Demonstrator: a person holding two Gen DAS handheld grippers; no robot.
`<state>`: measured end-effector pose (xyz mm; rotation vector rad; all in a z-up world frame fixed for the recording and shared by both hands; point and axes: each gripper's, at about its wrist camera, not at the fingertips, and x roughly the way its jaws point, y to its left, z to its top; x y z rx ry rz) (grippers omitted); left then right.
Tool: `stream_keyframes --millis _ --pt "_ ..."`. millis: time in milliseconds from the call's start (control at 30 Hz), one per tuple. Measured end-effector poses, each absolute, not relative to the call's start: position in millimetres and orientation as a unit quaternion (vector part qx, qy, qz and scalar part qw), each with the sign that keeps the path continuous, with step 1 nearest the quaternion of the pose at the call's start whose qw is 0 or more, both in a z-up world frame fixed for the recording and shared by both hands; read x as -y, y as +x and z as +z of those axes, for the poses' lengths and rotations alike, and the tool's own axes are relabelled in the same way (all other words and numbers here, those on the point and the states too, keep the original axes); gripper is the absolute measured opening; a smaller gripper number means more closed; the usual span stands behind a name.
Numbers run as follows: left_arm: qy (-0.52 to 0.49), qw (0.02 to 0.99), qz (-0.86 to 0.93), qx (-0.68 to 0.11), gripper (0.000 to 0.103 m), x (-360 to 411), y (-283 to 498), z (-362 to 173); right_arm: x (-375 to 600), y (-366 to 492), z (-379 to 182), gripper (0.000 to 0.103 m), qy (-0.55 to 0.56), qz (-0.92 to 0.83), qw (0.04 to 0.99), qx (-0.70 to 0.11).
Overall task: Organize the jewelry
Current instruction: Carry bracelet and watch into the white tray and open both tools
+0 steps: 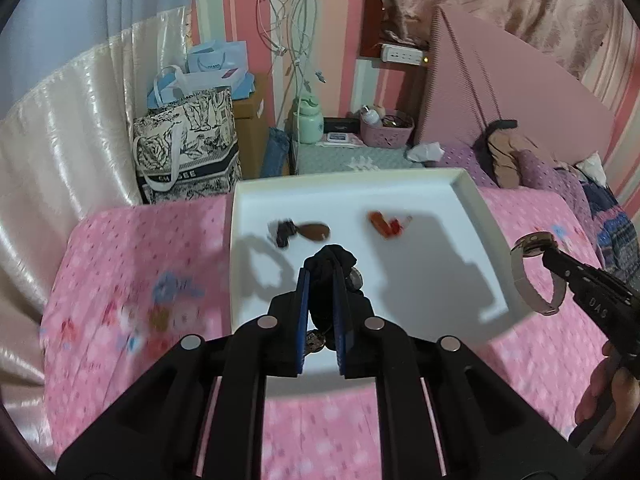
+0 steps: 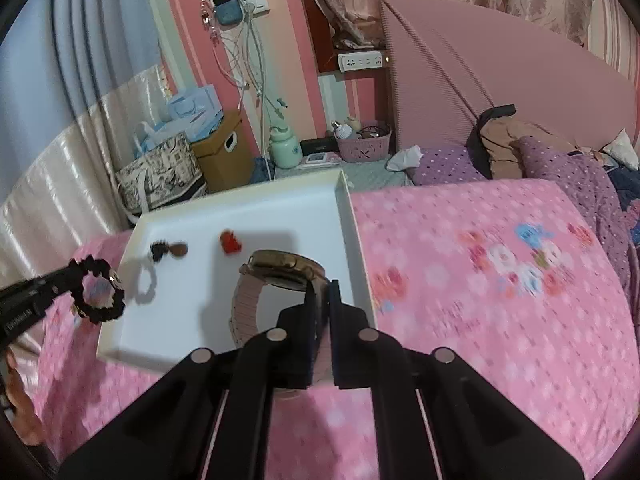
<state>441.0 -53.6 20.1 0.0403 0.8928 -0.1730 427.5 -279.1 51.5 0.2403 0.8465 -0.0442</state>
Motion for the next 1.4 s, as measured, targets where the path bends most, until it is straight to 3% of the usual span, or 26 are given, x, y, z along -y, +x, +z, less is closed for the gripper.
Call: stream_keyframes --millis 600,1333,1400 --pt "-0.02 0.872 -0.113 -0.476 0.009 90.3 559.4 -43.2 268.4 538.9 -7.1 0.005 0.135 -0.042 0.885 -0.445" --pt "0.019 0.863 -0.085 -0.497 0.013 98.6 579.9 -77.3 259.2 561.8 -15.1 0.008 0.07 -0.029 0.887 -0.455" --pt "0.018 0.863 -0.089 -0.497 0.019 97.5 574.8 -71.0 258.2 557.5 -9.1 0.008 0.068 -0.021 0.889 -0.452"
